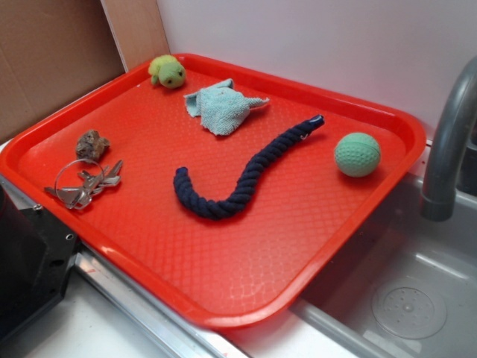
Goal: Grab the blue cloth.
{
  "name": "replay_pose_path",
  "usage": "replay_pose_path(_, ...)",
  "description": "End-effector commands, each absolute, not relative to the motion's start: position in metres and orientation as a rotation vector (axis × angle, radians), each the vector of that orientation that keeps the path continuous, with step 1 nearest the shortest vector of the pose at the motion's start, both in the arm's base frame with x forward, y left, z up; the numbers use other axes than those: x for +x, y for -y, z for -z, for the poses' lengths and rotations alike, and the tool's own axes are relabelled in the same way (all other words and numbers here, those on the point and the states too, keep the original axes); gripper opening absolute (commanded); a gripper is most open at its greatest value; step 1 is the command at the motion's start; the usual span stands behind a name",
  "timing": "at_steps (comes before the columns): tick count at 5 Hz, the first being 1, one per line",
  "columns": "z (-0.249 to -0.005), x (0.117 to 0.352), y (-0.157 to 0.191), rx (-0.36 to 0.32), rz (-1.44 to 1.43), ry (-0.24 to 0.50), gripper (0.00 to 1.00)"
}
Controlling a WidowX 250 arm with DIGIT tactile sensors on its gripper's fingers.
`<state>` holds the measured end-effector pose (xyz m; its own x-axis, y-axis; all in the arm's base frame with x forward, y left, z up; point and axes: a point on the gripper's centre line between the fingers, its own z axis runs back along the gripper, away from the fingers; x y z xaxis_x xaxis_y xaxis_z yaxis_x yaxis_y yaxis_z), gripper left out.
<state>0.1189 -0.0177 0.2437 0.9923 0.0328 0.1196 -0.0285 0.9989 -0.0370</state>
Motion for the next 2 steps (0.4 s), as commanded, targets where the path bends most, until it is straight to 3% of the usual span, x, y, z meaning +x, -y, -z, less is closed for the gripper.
replay_pose_path(1, -0.244, 0.119, 0.018, -0.035, -0.031, 0.120, 1.00)
replay_pose_path(2, -0.194, 0.160, -0.012, 0.018, -0.249, 0.072, 1.00)
